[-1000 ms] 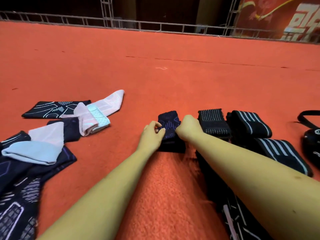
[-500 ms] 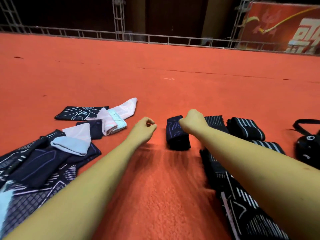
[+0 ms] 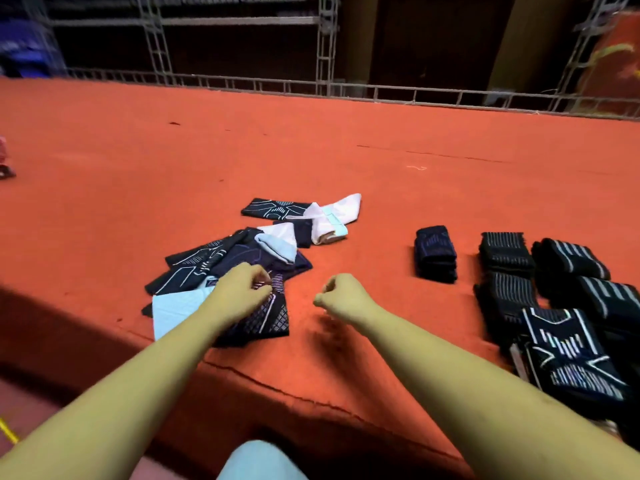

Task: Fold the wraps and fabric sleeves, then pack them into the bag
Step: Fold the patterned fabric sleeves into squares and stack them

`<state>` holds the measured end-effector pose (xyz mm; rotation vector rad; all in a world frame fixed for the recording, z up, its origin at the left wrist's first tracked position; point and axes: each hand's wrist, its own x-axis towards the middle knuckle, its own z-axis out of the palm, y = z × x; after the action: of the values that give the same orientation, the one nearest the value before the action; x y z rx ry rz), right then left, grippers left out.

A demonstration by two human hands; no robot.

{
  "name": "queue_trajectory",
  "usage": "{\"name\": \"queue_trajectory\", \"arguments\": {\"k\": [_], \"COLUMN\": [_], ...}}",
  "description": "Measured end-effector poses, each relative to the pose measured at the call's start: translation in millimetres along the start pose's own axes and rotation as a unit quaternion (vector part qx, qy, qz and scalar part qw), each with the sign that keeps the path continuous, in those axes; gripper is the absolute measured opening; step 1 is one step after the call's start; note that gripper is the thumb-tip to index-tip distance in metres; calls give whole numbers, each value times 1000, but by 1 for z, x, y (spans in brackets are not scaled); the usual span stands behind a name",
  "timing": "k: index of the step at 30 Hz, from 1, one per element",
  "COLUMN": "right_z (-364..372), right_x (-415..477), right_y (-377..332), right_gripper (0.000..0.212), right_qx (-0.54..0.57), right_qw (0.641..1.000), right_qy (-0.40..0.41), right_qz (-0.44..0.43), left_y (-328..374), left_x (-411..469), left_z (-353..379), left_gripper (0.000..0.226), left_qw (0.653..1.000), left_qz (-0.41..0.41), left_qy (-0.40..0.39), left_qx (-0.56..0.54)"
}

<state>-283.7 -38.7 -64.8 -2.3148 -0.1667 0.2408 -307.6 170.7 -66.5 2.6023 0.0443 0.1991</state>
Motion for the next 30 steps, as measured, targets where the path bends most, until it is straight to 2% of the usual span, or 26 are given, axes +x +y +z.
{"name": "queue_trajectory", "arguments": {"k": [3, 5, 7, 11, 15, 18, 21, 24, 26, 28, 30], "right_z": [45, 67, 83, 97, 74, 33, -9, -38, -52, -62, -70], "right_x": [2, 3, 7, 16, 10, -1, -18, -38, -48, -57, -62], "right_y": [-2, -3, -3, 3, -10, -13, 1, 25, 43, 63, 82], "right_gripper": [17, 21, 23, 38, 17, 8, 2, 19, 8, 10, 8], "right_qx": [37, 69, 102, 126, 241, 327, 391, 476, 479, 466, 441], "right_qw": [998, 995, 991, 986, 967, 944, 919, 876, 872, 875, 881], "right_qy": [-27, -30, -21, 19, 16, 16, 29, 15, 31, 58, 107], "right_qz": [34, 58, 81, 111, 80, 41, 46, 79, 95, 118, 134], "left_y": [-35, -50, -57, -57, -51, -34, -8, 14, 27, 44, 61], "left_x": [-19, -27, -31, -34, -28, -23, -21, -16, -13, -14, -19], "left_z": [11, 21, 32, 45, 41, 42, 55, 73, 83, 91, 97], "left_gripper": [61, 74, 70, 53, 37, 30, 39, 46, 37, 19, 17], "left_qw": [992, 993, 999, 990, 967, 945, 903, 830, 794, 756, 749], "left_qz": [-60, -61, -37, -57, -73, -105, -147, -224, -249, -259, -268], "left_qy": [-20, -23, 3, 53, 148, 149, 123, 119, 100, 75, 74], "left_qx": [113, 100, 22, -118, -192, -273, -385, -496, -546, -597, -601]}}
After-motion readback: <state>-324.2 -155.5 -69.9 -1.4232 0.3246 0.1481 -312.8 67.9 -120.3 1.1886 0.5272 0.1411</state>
